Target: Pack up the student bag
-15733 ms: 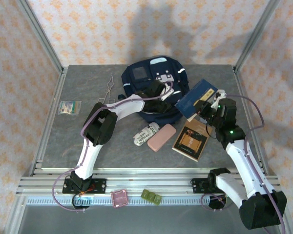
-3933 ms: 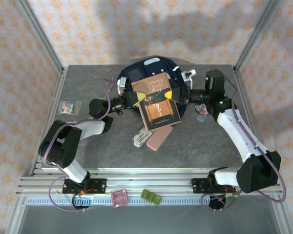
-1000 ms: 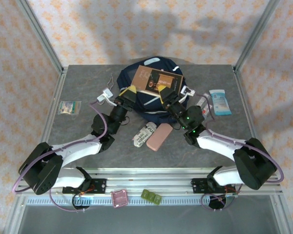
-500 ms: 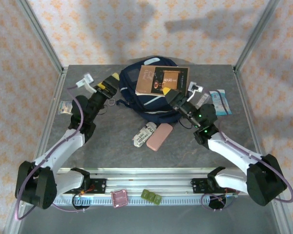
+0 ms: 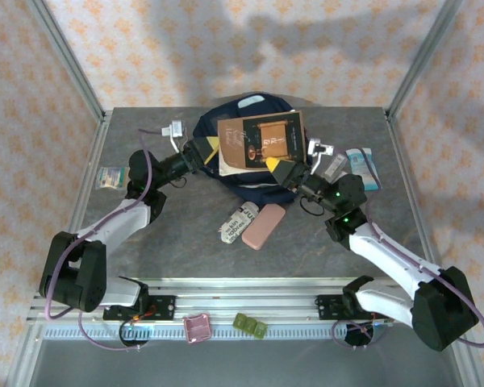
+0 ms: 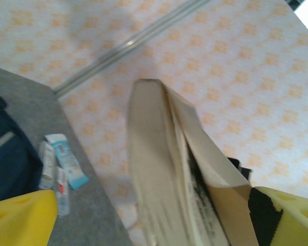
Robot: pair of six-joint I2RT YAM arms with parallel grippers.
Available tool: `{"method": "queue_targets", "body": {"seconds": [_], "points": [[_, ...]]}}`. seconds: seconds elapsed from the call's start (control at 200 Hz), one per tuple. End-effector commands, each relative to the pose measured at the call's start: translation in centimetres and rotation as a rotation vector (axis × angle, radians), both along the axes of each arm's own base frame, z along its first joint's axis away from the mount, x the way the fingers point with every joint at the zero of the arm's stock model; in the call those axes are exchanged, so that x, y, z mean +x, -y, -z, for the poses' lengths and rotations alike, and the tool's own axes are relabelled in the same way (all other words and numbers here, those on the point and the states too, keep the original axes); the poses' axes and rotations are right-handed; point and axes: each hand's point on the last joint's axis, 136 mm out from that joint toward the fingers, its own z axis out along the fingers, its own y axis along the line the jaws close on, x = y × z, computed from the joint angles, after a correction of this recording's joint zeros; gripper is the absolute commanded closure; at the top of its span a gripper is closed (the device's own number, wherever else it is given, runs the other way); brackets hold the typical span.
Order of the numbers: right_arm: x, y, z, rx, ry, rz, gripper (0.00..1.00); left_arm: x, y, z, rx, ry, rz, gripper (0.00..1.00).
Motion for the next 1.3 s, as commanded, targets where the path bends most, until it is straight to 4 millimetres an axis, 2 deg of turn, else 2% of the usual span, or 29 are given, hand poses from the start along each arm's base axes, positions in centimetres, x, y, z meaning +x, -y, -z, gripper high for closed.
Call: {"method": "queue_targets", "body": {"seconds": [0.0,0.17,0.215,0.31,0.415,0.556,0.686,0.746,0.811,0.871,0.926,1.001,1.031,1.106,1.161,1.296], "points": [[-2.4,0.2,-3.0,0.034,0.148,-0.055,1.00,-2.5,0.8,-3.4,-0.054,0.127,0.122,0.06],[-2.9,-0.3,-3.0,0.017,0.157,-0.104,1.00,-2.5,1.8,-3.6,-0.077,0.108,0.181,0.07],[-2.6,-0.4,-2.7,0.003,0.148,-0.093,1.00,-2.8,1.8,-4.2,-0.098,0.126,0.197,0.07],[-2.6,0.0,-2.7,0.022,0.146,-0.075,1.00,-3.8,0.5,-6.3,-0.201,0.194,0.203,0.07],[-2.6,0.3,-2.7,0.029,0.147,-0.062,1.00,-4.7,-1.0,-7.4,-0.321,0.207,0.251,0.10],[-2.4,-0.1,-2.6,0.012,0.146,-0.076,1.00,-4.6,-0.5,-6.7,-0.329,0.167,0.296,0.13],[-2.6,-0.3,-3.1,0.013,0.159,-0.095,1.00,-3.9,1.4,-5.3,-0.204,0.120,0.275,0.22],[-2.5,-0.5,-3.1,0.005,0.161,-0.097,1.00,-3.0,2.0,-4.0,-0.129,0.086,0.240,0.36],[-2.2,-0.7,-3.0,-0.020,0.155,-0.096,1.00,-2.6,2.4,-3.3,-0.079,0.072,0.232,0.62],[-1.7,-1.0,-2.8,-0.043,0.143,-0.093,1.00,-2.8,2.6,-3.6,-0.080,0.084,0.244,0.84],[-1.4,-1.0,-2.7,-0.047,0.131,-0.086,1.00,-3.1,2.6,-3.9,-0.099,0.089,0.253,0.99],[-1.0,-0.9,-2.6,-0.041,0.107,-0.068,1.00,-2.8,2.6,-3.9,-0.112,0.079,0.242,1.00],[-0.8,-0.8,-2.6,-0.035,0.092,-0.061,0.92,-2.6,2.4,-3.8,-0.121,0.075,0.217,1.00],[-0.5,-0.6,-2.7,0.000,0.051,-0.052,0.61,-2.0,1.6,-3.7,-0.140,0.070,0.140,1.00],[-0.4,-0.2,-2.7,0.044,0.017,-0.042,0.47,-1.6,0.7,-3.9,-0.169,0.076,0.065,1.00],[-1.0,1.1,-2.7,0.177,-0.030,-0.034,0.47,-1.5,-1.1,-4.5,-0.208,0.106,-0.083,1.00]]}}
